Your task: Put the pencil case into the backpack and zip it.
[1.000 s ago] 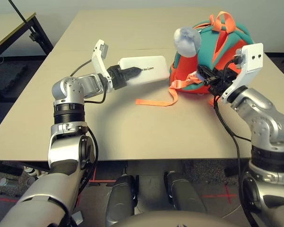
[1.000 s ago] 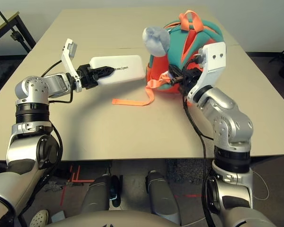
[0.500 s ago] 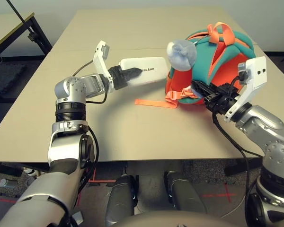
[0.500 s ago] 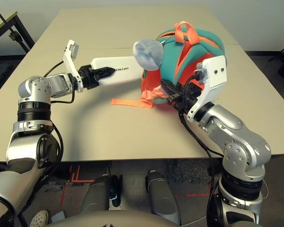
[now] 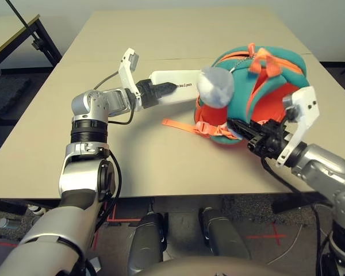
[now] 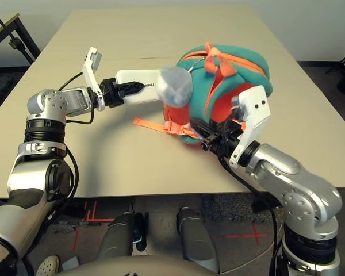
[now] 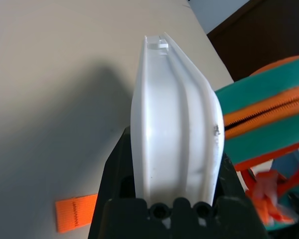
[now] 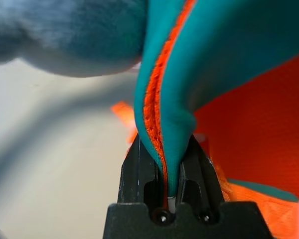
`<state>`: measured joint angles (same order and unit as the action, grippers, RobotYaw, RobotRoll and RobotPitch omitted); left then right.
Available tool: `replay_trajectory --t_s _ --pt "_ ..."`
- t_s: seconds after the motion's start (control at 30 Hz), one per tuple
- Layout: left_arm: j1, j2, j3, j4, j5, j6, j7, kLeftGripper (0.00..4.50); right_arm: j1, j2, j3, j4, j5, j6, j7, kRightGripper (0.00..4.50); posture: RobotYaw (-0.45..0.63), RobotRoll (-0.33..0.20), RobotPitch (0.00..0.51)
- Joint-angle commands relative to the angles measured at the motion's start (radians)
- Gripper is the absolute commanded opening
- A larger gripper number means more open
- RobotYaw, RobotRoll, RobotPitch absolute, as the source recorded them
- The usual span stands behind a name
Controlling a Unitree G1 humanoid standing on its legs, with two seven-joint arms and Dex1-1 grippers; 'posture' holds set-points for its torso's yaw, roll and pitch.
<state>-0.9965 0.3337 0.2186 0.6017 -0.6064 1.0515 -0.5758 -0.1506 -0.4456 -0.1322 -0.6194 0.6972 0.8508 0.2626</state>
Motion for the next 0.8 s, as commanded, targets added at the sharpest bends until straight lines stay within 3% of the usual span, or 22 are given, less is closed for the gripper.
replay_trajectory --t_s 0.03,0.43,0.8 --pt "-0.049 0.061 -0.008 -0.008 0.027 -0.058 -0.06 1.22 -0.029 0.009 0.043 0.097 -0.078 -0.054 0.007 0.16 -0.24 0.0 0.107" --pt "-0.118 0.242 -0.112 -0.124 0.069 -0.171 -0.322 1.22 -0.069 -0.007 0.067 0.231 -0.162 -0.133 0.09 0.16 -0.21 0.0 0.102" --pt "-0.181 0.257 -0.176 -0.12 0.082 -0.19 -0.493 1.22 -0.067 -0.014 0.076 0.267 -0.193 -0.144 0.137 0.16 -0.22 0.0 0.109"
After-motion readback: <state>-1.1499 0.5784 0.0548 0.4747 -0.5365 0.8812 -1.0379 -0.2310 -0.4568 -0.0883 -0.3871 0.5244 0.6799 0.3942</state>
